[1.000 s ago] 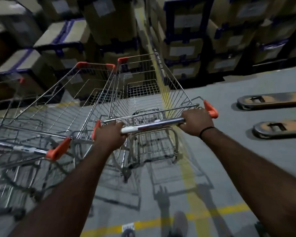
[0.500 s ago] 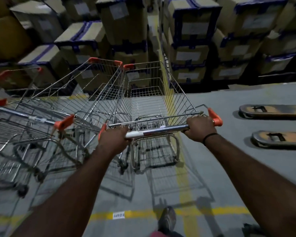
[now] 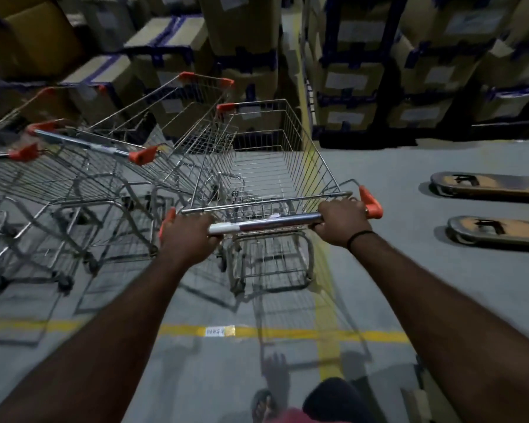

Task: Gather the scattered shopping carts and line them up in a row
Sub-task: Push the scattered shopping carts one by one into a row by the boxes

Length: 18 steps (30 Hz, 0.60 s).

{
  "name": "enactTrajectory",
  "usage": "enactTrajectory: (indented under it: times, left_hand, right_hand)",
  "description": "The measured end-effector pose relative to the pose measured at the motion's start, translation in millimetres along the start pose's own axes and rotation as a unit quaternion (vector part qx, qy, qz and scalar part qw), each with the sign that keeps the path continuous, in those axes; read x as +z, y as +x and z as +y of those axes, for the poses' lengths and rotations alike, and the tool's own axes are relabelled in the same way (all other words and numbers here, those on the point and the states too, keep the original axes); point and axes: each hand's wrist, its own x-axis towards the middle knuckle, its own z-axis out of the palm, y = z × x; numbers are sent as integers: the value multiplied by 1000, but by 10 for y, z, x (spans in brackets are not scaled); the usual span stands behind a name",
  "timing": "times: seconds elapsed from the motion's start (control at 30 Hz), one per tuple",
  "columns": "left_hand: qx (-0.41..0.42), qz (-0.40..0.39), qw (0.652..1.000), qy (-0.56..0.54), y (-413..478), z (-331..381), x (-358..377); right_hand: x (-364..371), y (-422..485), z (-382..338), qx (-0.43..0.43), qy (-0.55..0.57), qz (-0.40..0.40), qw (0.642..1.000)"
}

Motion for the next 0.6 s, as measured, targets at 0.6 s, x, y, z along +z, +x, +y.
enactTrajectory:
  times: [0.6]
  left_hand:
    - [-66,-42,996,-37,-1395,148,-19]
  right_hand:
    - [-94,-1218,95,-126,101,-80,984]
